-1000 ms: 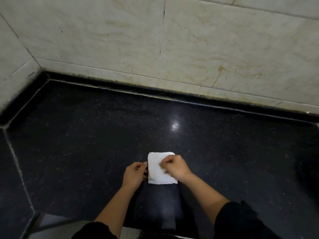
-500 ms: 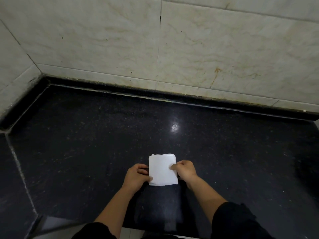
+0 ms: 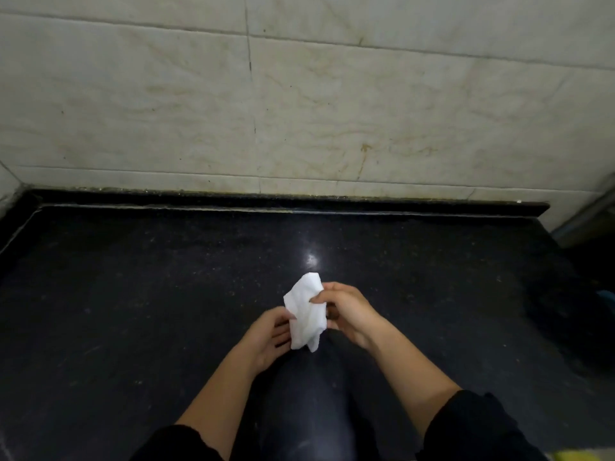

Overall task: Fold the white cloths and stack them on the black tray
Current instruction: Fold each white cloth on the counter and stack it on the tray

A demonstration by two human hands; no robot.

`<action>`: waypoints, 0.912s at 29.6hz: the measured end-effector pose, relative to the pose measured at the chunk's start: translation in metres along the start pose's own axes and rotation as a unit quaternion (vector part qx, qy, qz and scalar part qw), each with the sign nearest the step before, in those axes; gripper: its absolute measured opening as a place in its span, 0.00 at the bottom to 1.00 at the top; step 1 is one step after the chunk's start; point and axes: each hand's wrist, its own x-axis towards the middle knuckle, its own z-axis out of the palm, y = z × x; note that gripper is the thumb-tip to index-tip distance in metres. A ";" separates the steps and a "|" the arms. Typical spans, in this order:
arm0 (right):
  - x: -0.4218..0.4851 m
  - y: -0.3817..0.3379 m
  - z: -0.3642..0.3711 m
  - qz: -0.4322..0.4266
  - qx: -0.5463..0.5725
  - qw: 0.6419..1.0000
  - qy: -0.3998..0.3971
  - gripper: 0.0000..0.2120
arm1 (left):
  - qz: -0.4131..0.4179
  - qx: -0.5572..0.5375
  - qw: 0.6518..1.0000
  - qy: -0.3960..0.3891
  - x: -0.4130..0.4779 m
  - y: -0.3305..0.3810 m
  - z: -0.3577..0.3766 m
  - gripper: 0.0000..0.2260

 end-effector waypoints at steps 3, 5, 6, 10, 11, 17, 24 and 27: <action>-0.013 -0.017 -0.021 -0.027 -0.002 1.000 0.012 0.13 | 0.007 -0.008 0.998 -0.060 0.002 0.007 0.032 0.17; -0.028 -0.027 -0.047 -0.043 0.010 0.998 0.034 0.13 | 0.003 0.003 0.995 -0.099 0.000 0.011 0.061 0.17; -0.038 -0.032 -0.064 -0.055 0.015 0.997 0.051 0.14 | 0.005 0.011 0.993 -0.118 0.001 0.012 0.079 0.17; -0.076 -0.046 -0.130 -0.087 0.023 0.990 0.110 0.13 | 0.027 0.027 0.986 -0.163 -0.002 0.015 0.139 0.16; -0.092 -0.049 -0.154 -0.096 0.028 0.986 0.132 0.13 | 0.033 0.039 0.982 -0.181 -0.003 0.014 0.164 0.15; -0.157 -0.054 -0.271 -0.133 0.040 0.965 0.225 0.12 | 0.082 0.114 0.959 -0.244 -0.019 0.003 0.290 0.17; -0.234 -0.053 -0.407 -0.154 0.041 0.943 0.291 0.12 | 0.107 0.165 0.934 -0.299 -0.036 -0.040 0.441 0.20; -0.265 -0.059 -0.464 -0.162 0.031 0.935 0.315 0.12 | 0.115 0.170 0.926 -0.316 -0.045 -0.054 0.507 0.19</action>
